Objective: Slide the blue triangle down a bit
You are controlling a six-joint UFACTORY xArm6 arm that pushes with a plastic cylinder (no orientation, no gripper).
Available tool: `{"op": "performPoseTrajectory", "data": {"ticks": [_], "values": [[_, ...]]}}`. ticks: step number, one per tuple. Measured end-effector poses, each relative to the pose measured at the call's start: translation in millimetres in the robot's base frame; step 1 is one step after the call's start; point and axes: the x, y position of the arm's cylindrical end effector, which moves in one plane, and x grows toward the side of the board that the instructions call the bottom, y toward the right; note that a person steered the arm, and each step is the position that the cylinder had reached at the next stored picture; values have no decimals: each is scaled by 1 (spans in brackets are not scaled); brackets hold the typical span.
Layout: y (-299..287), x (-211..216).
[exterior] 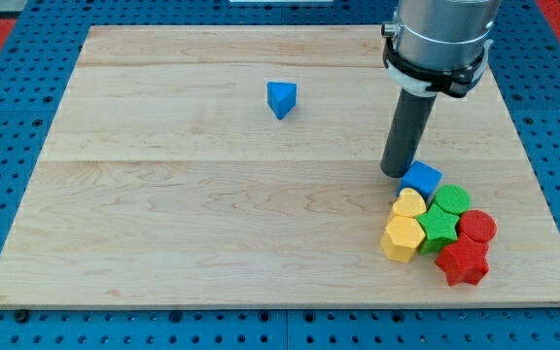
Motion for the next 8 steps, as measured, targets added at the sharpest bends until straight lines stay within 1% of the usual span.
{"op": "performPoseTrajectory", "data": {"ticks": [3,4,6,7,8], "values": [[0,0],[-16,-26],[-58,-121],[-86,-153],[-118,-156]]}}
